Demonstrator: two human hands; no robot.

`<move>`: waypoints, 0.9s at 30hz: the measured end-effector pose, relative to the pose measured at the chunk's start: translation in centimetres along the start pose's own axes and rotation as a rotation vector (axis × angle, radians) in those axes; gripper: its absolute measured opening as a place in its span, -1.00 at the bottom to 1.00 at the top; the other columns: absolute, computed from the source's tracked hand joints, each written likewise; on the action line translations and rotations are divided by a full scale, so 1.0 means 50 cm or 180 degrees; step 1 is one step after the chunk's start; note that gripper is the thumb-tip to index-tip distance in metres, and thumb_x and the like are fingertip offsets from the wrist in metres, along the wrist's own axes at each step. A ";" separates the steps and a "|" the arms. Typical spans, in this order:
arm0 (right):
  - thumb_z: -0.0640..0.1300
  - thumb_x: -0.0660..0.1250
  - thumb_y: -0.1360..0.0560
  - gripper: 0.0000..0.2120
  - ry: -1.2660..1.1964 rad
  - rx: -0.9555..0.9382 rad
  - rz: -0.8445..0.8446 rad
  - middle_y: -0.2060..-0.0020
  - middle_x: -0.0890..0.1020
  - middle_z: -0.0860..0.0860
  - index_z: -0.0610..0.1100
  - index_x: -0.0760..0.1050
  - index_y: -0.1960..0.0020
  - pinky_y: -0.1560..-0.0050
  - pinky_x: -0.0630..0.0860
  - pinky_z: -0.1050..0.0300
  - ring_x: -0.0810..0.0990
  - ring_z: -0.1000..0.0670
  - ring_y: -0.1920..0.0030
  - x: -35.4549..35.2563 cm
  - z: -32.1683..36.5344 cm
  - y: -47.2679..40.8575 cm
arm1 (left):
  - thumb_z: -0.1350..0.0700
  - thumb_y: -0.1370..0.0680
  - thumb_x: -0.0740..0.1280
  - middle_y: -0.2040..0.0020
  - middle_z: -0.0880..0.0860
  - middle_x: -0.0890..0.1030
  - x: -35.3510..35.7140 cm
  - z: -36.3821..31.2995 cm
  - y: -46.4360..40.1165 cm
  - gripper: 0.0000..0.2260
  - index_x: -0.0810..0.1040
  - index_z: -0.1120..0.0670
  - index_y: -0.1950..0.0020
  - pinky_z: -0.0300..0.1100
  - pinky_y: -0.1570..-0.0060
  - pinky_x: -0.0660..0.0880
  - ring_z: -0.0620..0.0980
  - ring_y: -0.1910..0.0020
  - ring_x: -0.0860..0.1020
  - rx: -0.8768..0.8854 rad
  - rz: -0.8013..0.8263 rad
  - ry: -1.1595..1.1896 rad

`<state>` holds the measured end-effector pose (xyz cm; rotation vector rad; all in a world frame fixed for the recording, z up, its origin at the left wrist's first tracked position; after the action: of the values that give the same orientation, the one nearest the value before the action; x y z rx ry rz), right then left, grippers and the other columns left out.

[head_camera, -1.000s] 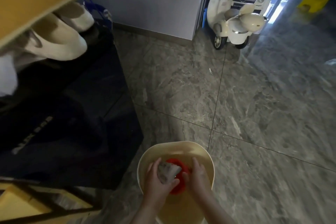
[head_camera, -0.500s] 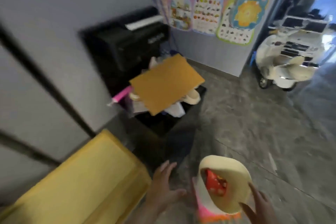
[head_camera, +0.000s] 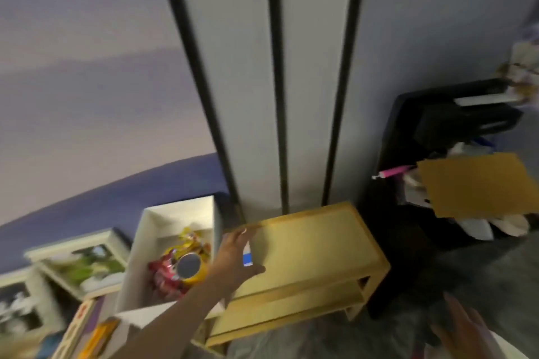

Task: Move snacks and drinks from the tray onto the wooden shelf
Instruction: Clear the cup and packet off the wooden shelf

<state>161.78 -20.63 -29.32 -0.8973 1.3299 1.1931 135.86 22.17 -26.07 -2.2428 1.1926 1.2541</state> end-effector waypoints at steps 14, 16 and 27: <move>0.09 0.27 -0.54 -0.27 0.0005 -0.3757 0.1210 -0.50 0.13 0.04 0.07 -0.09 -0.54 -0.35 0.35 0.15 0.28 0.07 -0.41 0.157 0.583 0.436 | -0.17 -0.35 0.47 -0.52 -0.11 0.12 -0.135 0.359 0.093 -0.25 0.18 -0.21 -0.45 0.01 -0.45 0.21 -0.04 -0.49 0.13 -0.0790 -0.0147 -0.0432; 0.09 0.29 -0.53 -0.25 0.0113 -0.3774 0.1232 -0.51 0.11 0.04 0.08 -0.09 -0.54 -0.34 0.37 0.14 0.28 0.06 -0.41 0.181 0.634 0.454 | -0.15 -0.36 0.47 -0.53 -0.11 0.07 -0.121 0.377 0.065 -0.24 0.14 -0.22 -0.45 0.03 -0.45 0.19 -0.02 -0.51 0.09 -0.0734 0.0021 -0.0514; 0.12 0.55 -0.26 0.20 0.1366 -0.4395 0.1601 -0.54 -0.24 0.06 0.10 -0.30 -0.52 -0.48 -0.09 -0.26 -0.22 -0.11 -0.54 0.327 0.829 0.509 | -0.20 -0.38 0.39 -0.53 -0.17 0.03 -0.064 0.437 -0.025 -0.31 0.15 -0.24 -0.44 0.02 -0.50 -0.09 -0.06 -0.53 -0.07 -0.0436 0.0637 -0.0881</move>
<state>144.43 26.90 -37.83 -1.9077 0.9231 2.5034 123.81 37.81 -36.06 -1.9906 1.2796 1.7071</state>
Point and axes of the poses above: each hand's wrist, its own y-axis away from the middle knuckle, its own x-axis out of the palm, z = x × y, the point moved 5 cm from there along -y, towards the middle knuckle
